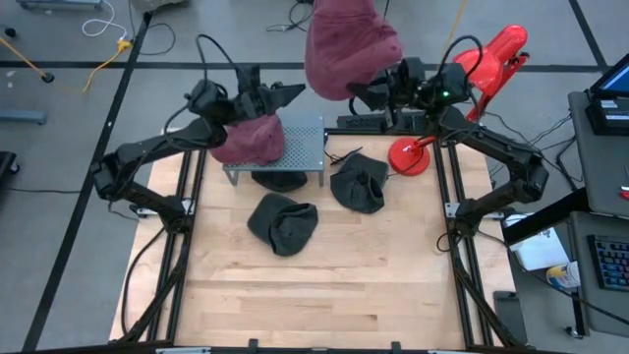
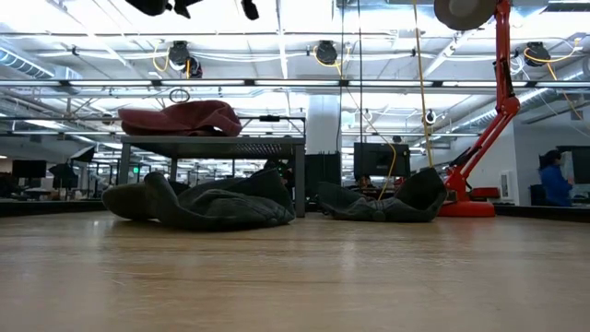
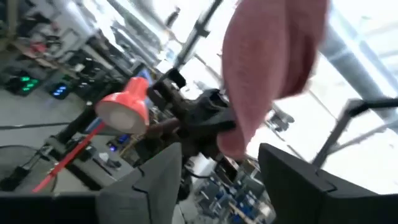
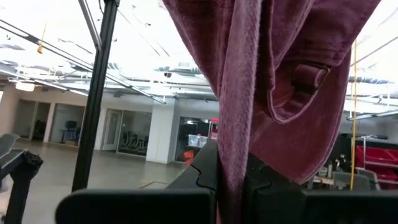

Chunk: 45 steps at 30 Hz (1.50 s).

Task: Pick & Place hat
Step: Stack the red cap on top of the red cap on the shelf

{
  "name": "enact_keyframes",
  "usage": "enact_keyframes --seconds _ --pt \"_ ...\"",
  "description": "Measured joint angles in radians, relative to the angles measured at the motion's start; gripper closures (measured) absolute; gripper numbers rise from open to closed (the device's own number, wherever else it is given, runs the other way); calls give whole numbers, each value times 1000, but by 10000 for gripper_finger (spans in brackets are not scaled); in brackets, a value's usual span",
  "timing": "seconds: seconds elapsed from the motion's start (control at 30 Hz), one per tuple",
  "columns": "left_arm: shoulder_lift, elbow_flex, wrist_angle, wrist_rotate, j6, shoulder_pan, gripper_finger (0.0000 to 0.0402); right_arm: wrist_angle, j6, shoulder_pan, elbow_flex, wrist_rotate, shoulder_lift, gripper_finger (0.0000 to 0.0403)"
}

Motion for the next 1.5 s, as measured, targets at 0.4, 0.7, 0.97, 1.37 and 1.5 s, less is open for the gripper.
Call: enact_keyframes --seconds 0.4,0.7,0.97,1.37,1.5 --pt "0 -2 61 -155 50 -95 197 6 -17 27 -2 37 48 399" --pt "0 -2 68 -307 -26 -137 231 86 -44 74 -1 137 96 399" --pt "0 -2 81 -354 -62 -174 280 64 -176 117 -1 239 99 399" --pt "1 -3 200 -337 -69 -183 390 -29 -183 156 2 252 95 394" --pt "1 -3 204 -337 -45 -183 392 -39 -118 156 2 241 95 392"
